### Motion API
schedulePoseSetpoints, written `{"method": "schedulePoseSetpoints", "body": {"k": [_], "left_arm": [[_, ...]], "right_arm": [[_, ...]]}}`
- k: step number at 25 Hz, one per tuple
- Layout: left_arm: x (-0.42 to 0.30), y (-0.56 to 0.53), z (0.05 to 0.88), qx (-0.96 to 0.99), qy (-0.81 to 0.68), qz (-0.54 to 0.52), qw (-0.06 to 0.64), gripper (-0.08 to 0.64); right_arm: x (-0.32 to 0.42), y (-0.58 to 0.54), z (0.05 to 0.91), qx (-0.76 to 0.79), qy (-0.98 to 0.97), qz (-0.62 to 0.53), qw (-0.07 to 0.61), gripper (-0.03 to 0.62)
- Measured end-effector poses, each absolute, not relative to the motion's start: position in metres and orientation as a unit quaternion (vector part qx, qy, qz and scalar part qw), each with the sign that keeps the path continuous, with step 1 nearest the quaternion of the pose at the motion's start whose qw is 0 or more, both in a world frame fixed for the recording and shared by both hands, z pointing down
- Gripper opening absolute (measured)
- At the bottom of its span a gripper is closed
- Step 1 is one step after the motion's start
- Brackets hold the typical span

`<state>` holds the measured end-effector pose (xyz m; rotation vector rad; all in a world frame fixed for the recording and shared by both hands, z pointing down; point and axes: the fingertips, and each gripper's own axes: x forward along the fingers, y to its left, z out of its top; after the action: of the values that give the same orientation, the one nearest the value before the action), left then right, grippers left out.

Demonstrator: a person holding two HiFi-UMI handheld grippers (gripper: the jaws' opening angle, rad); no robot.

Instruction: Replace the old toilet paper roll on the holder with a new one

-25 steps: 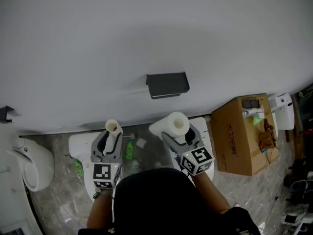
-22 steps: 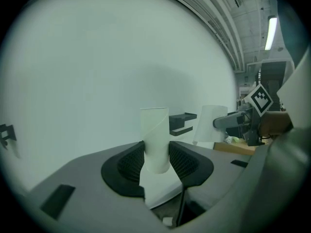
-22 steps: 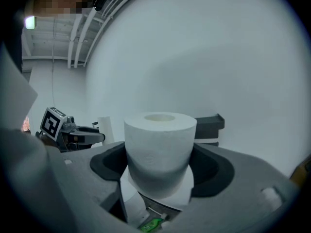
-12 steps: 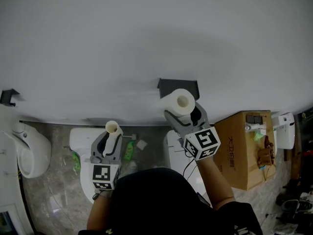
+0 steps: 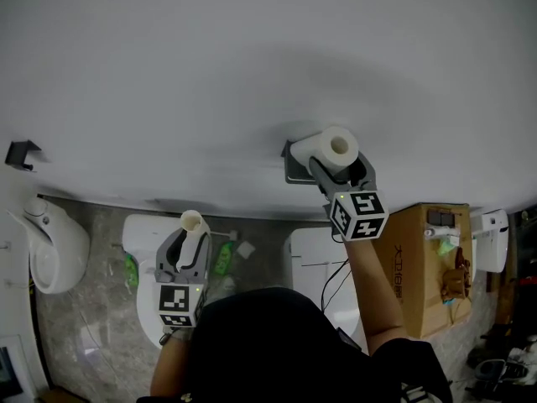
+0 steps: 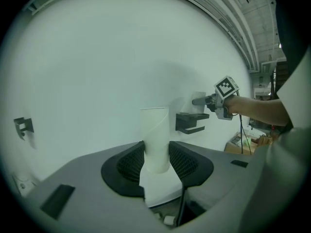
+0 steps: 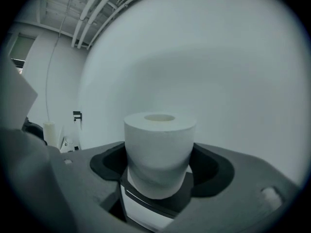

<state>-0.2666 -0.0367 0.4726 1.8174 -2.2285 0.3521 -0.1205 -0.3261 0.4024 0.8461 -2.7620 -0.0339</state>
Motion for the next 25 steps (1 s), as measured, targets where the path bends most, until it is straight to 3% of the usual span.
{"method": "schedulePoseSetpoints", "body": {"k": [19, 25], "left_arm": [[-0.27, -0.045, 0.482, 0.618, -0.765, 0.125, 0.131, 0.173], [-0.269, -0.047, 0.481, 0.623, -0.762, 0.123, 0.13, 0.173]], "right_arm": [[-0.122, -0.347, 0.425, 0.312, -0.94, -0.008, 0.135, 0.387], [-0.121, -0.343, 0.423, 0.308, -0.943, 0.003, 0.127, 0.459]]}}
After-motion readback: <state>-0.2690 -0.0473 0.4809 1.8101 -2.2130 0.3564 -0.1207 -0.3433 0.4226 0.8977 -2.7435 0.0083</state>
